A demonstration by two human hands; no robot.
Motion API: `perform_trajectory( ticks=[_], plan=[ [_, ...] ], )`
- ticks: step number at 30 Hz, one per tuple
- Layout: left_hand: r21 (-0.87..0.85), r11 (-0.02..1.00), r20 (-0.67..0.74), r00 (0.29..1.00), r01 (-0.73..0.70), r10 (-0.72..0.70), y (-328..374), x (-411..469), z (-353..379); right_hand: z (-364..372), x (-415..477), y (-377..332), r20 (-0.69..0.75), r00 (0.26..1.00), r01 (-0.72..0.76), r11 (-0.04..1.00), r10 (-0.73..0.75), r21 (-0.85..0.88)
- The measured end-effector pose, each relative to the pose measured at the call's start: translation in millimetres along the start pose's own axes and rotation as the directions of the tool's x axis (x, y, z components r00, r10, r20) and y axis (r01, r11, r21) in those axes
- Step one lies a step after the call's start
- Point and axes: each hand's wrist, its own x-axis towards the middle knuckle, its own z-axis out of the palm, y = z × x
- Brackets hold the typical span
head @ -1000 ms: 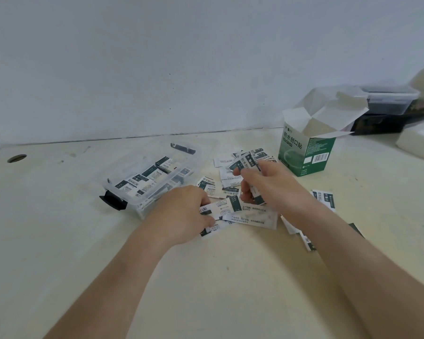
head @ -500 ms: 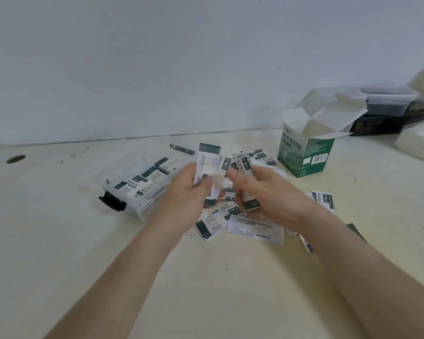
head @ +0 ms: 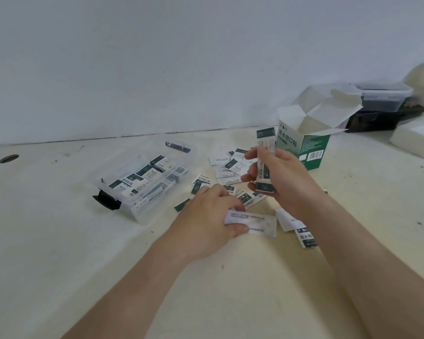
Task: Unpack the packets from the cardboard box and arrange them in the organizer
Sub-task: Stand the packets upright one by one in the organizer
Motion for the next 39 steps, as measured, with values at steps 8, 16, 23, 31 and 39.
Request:
perform_trajectory(
  ticks=[8, 16, 23, 31, 39],
  plan=[
    [-0.377, 0.923, -0.336, 0.918, 0.074, -0.21, 1, -1, -12, -1, 2, 3, 0.004, 0.999, 0.044, 0.964, -0.045, -0.263],
    [-0.157, 0.987, -0.645, 0.761, -0.038, -0.074, 6, -1, -12, 30, -18, 6, 0.187, 0.968, -0.195, 0.97, 0.167, 0.147],
    [-0.201, 0.98, -0.321, 0.945, 0.0, -0.066, -4, 0, -10, 22, -11, 1, -0.003, 0.998, -0.065, 0.988, 0.066, 0.14],
    [0.203, 0.962, -0.127, 0.979, 0.185, -0.162, -5, 2, -12, -3, 8, 16, 0.118, 0.984, 0.175, 0.553, -0.137, -0.815],
    [0.313, 0.947, -0.185, 0.983, 0.068, -0.009, -10, 5, -3, 12, 1, 23, 0.147, 0.986, 0.164, 0.488, -0.074, -0.857]
  ],
)
